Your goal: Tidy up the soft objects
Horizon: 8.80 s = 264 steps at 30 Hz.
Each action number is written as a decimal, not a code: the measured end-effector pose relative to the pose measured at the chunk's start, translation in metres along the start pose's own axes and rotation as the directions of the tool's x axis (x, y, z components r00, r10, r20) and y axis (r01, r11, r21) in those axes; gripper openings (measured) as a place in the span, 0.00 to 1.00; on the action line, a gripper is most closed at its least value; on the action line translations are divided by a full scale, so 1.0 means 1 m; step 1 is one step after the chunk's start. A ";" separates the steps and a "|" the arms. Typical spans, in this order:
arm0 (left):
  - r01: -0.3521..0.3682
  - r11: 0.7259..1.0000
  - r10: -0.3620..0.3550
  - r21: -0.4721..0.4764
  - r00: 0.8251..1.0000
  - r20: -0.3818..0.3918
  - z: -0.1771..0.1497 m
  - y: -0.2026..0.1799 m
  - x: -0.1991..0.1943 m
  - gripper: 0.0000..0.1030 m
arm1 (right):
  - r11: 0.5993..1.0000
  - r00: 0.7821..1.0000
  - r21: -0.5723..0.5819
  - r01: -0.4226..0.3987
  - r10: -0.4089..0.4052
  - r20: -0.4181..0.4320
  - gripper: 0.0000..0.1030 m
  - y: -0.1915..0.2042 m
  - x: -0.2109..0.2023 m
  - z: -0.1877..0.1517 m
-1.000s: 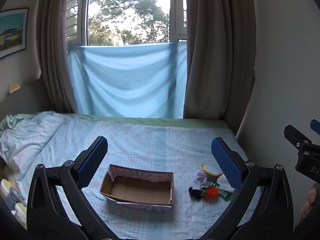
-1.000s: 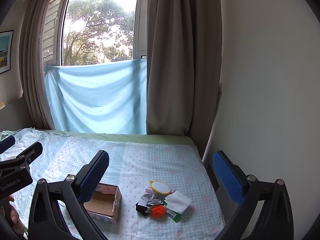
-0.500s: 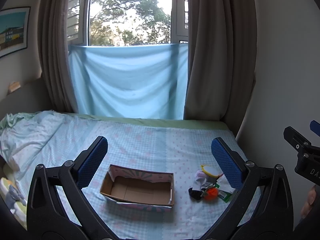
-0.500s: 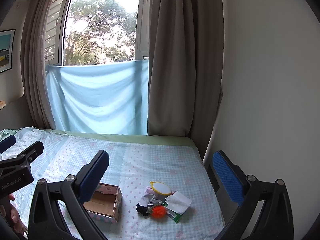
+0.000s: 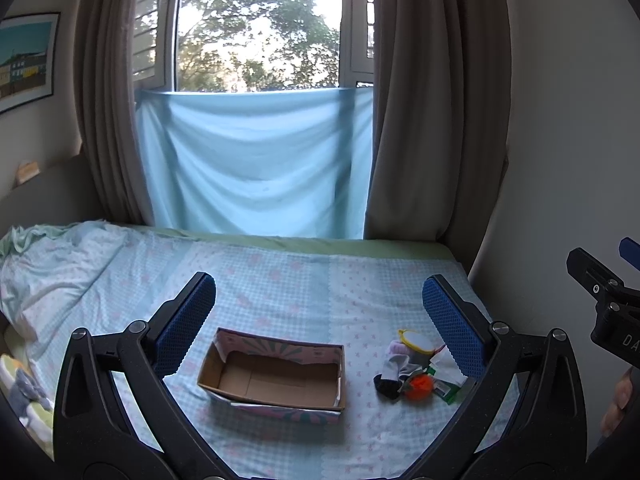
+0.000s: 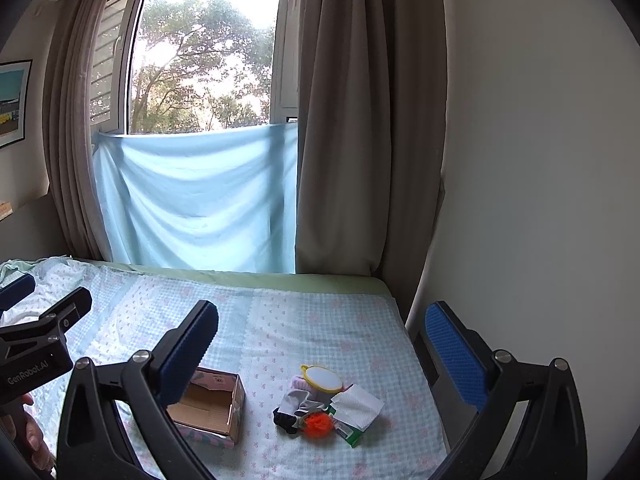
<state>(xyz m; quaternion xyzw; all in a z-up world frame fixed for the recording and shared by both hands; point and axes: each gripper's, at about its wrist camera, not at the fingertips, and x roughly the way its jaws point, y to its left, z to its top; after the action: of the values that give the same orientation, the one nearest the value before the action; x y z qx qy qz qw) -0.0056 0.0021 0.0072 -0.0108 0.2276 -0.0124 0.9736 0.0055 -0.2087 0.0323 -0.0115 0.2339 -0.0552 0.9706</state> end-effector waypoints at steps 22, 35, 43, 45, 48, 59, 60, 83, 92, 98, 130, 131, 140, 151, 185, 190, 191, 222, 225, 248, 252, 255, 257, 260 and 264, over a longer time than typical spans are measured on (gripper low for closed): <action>0.008 1.000 -0.008 -0.002 1.000 -0.004 0.000 0.001 0.001 1.00 | 1.000 1.000 0.013 0.003 -0.003 0.006 1.00 -0.002 0.002 -0.003; 0.132 0.990 -0.111 0.055 0.955 -0.275 -0.047 -0.044 0.105 1.00 | 0.994 0.984 0.078 0.070 -0.056 -0.171 1.00 -0.047 0.057 -0.049; 0.220 0.975 -0.176 0.045 0.874 -0.453 -0.125 -0.102 0.222 1.00 | 0.990 0.944 0.080 0.120 -0.089 -0.319 1.00 -0.089 0.146 -0.116; 0.233 0.972 -0.187 0.033 0.850 -0.492 -0.146 -0.116 0.254 1.00 | 0.988 0.931 0.078 0.132 -0.096 -0.352 1.00 -0.098 0.171 -0.135; 0.243 0.970 -0.194 0.020 0.821 -0.537 -0.175 -0.136 0.299 1.00 | 0.986 0.912 0.091 0.143 -0.096 -0.398 1.00 -0.113 0.206 -0.161; 0.251 0.968 -0.184 0.004 0.722 -0.666 -0.255 -0.170 0.414 0.99 | 0.991 0.849 0.117 0.071 0.001 -0.528 1.00 -0.130 0.323 -0.247; 0.249 0.969 -0.182 0.001 0.714 -0.676 -0.262 -0.171 0.421 0.98 | 0.992 0.845 0.110 0.059 0.009 -0.534 1.00 -0.130 0.330 -0.252; 0.245 0.958 -0.267 -0.150 0.566 -0.780 -0.319 -0.175 0.485 0.27 | 0.997 0.776 0.060 -0.052 0.078 -0.626 0.59 -0.109 0.410 -0.310; 0.257 0.946 -0.317 -0.198 0.602 -0.733 -0.293 -0.157 0.463 0.16 | 0.998 0.793 0.049 -0.038 0.060 -0.606 0.25 -0.112 0.406 -0.302; 0.261 0.942 -0.328 -0.209 0.599 -0.730 -0.295 -0.155 0.462 0.10 | 0.998 0.799 0.062 -0.031 0.062 -0.598 0.19 -0.116 0.403 -0.301; 0.335 0.914 -0.404 -0.227 0.774 -0.487 -0.139 -0.124 0.341 0.05 | 0.996 0.918 0.086 -0.037 0.068 -0.391 0.18 -0.108 0.301 -0.188; 0.331 0.916 -0.401 -0.228 0.783 -0.476 -0.129 -0.116 0.331 0.05 | 0.996 0.921 0.082 -0.046 0.074 -0.383 0.18 -0.103 0.293 -0.178; 0.267 0.938 -0.338 -0.222 0.846 -0.412 -0.073 -0.010 0.268 0.05 | 0.990 0.930 0.039 -0.138 0.143 -0.338 0.18 -0.027 0.231 -0.108; 0.230 0.955 -0.294 -0.186 0.813 -0.502 -0.097 0.139 0.276 0.05 | 0.969 0.876 0.073 -0.237 0.246 -0.414 0.18 0.129 0.214 -0.099; 0.251 0.968 -0.125 0.026 0.565 -0.816 -0.246 0.190 0.448 0.07 | 0.939 0.595 -0.017 -0.343 0.203 -0.778 1.00 0.274 0.364 -0.267; 0.263 0.965 -0.145 0.009 0.558 -0.817 -0.250 0.187 0.452 1.00 | 0.897 0.585 -0.087 -0.434 0.207 -0.784 1.00 0.279 0.360 -0.283; 0.264 0.964 -0.150 0.004 0.562 -0.814 -0.251 0.187 0.452 1.00 | 0.891 0.586 -0.099 -0.444 0.205 -0.784 1.00 0.280 0.359 -0.285; 0.201 0.979 -0.136 0.023 0.740 -0.659 -0.129 0.191 0.304 1.00 | 0.911 0.754 -0.141 -0.388 0.226 -0.617 1.00 0.263 0.249 -0.180; 0.186 0.982 -0.122 0.037 0.771 -0.625 -0.107 0.191 0.277 1.00 | 0.926 0.781 -0.133 -0.353 0.213 -0.587 1.00 0.255 0.223 -0.154; 0.227 0.972 -0.169 0.066 0.861 -0.479 -0.091 0.071 0.191 1.00 | 0.987 0.907 0.145 0.071 -0.003 -0.421 1.00 0.054 0.117 -0.117; 0.247 0.968 -0.192 0.054 0.858 -0.477 -0.103 0.014 0.188 1.00 | 0.992 0.906 0.118 0.033 0.020 -0.423 1.00 -0.001 0.129 -0.125; 0.278 0.960 -0.231 0.027 0.844 -0.483 -0.115 -0.029 0.194 1.00 | 0.993 0.901 0.120 -0.016 0.066 -0.430 1.00 -0.038 0.143 -0.134; 0.298 0.954 -0.255 0.009 0.830 -0.497 -0.125 -0.056 0.202 1.00 | 0.990 0.893 0.131 -0.049 0.102 -0.439 1.00 -0.059 0.155 -0.141; 0.325 0.946 -0.269 0.016 0.808 -0.525 -0.141 -0.093 0.216 1.00 | 0.988 0.880 0.133 -0.082 0.135 -0.456 1.00 -0.083 0.173 -0.152; 0.378 0.925 -0.291 0.040 0.771 -0.567 -0.163 -0.131 0.242 1.00 | 0.978 0.860 0.172 -0.115 0.185 -0.476 0.99 -0.110 0.199 -0.173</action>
<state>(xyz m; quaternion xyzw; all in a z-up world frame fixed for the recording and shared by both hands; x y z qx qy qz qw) 0.1368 -0.1380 -0.2427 0.0271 0.4909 -0.2057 0.8462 0.0916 -0.3398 -0.2068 0.0878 0.4675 0.0036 0.8796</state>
